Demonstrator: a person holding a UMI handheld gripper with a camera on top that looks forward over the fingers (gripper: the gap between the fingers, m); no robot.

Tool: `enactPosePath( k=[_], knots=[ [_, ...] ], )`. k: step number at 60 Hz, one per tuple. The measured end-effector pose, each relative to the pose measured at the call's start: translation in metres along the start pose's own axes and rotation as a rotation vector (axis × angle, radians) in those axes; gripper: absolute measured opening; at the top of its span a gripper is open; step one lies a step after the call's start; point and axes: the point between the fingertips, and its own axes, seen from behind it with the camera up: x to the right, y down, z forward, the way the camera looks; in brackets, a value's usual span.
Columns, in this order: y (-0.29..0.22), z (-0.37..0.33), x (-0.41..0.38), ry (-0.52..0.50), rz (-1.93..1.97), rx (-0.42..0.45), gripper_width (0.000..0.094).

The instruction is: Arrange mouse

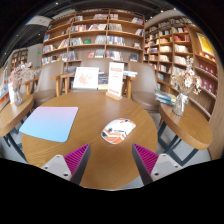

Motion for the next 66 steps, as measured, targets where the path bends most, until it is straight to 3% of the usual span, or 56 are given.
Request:
enactPosePath(
  k=[24, 56, 60, 63, 64, 66],
  knots=[
    [-0.016, 0.074, 0.004, -0.024, 0.05, -0.082, 0.0855],
    [-0.058, 0.142, -0.023, -0.091, 0.034, -0.116, 0.0843],
    [-0.058, 0.142, -0.023, -0.09, 0.033, -0.111, 0.0774],
    [-0.059, 0.144, -0.022, -0.084, 0.029, -0.109, 0.0619],
    [-0.059, 0.144, -0.021, -0.08, 0.026, -0.108, 0.0487],
    [-0.059, 0.144, -0.022, -0.079, 0.03, -0.113, 0.0474]
  ],
)
